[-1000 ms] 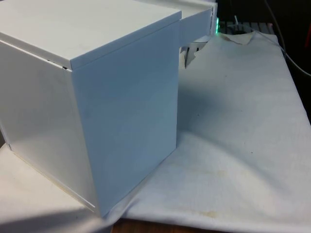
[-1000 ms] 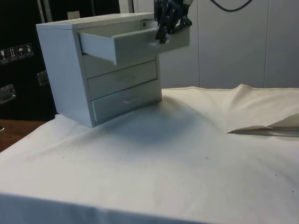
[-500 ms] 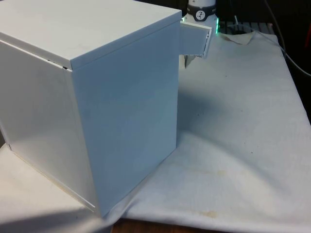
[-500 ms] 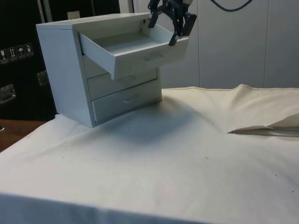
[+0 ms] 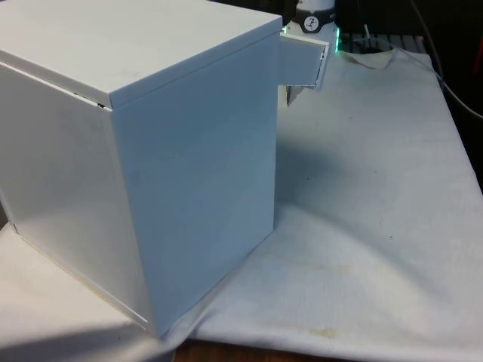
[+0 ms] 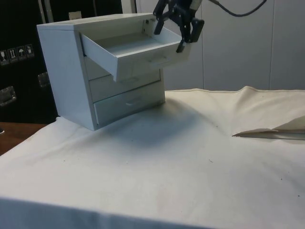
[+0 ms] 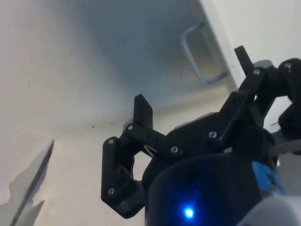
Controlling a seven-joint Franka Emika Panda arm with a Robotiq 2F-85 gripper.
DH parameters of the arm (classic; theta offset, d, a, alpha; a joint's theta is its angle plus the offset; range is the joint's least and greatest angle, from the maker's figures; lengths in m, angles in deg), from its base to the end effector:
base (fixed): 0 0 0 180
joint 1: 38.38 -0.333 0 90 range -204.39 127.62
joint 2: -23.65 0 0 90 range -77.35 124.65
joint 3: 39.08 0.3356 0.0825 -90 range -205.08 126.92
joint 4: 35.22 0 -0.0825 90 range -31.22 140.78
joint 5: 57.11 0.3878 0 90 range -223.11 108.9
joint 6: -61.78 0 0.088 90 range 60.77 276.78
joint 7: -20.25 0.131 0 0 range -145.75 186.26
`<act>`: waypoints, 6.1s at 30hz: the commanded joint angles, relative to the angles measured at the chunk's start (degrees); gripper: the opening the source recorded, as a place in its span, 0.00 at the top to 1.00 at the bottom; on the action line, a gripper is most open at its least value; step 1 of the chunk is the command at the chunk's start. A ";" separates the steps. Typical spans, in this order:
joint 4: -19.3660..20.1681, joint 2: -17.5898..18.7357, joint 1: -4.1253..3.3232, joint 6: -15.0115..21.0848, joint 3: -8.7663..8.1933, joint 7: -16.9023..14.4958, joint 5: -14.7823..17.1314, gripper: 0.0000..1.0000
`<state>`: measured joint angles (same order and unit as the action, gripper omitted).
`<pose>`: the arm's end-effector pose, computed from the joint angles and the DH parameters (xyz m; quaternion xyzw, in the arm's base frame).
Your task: Open the drawer, then close it.
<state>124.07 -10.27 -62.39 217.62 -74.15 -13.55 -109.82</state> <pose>0.3858 -0.0399 0.3931 0.8037 0.5253 0.1954 0.1996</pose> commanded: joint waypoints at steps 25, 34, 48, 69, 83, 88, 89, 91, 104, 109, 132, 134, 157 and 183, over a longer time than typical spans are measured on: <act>1.20 1.26 0.80 -2.35 4.01 8.59 -11.92 0.00; 1.49 3.78 0.52 -2.58 6.70 14.44 -16.10 0.00; 1.26 7.96 0.29 -2.64 8.59 21.77 -21.37 0.00; -0.97 12.03 -0.29 -6.59 8.88 30.25 -27.56 0.28; -1.32 12.15 -0.23 -7.45 9.00 30.60 -27.67 1.00; -1.32 12.20 -0.57 -8.25 8.77 30.08 -26.59 1.00; -1.72 12.09 -0.34 -9.05 9.45 31.57 -27.96 1.00; -1.95 12.15 -0.40 -10.03 9.80 32.26 -28.19 1.00; -2.69 12.43 -0.63 -12.26 9.80 34.84 -29.91 1.00; -4.98 14.32 -0.40 -12.26 9.63 37.01 -32.14 1.00; -10.03 17.99 -0.29 -13.12 8.71 38.62 -32.26 1.00; -10.20 17.99 -0.29 -13.35 8.71 38.73 -32.20 1.00; -13.87 19.94 -0.46 -14.95 8.94 41.31 -32.37 1.00; -19.08 24.24 -0.46 -14.95 7.79 44.35 -31.11 1.00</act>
<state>104.99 13.97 -62.85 202.67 -66.35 30.80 -140.93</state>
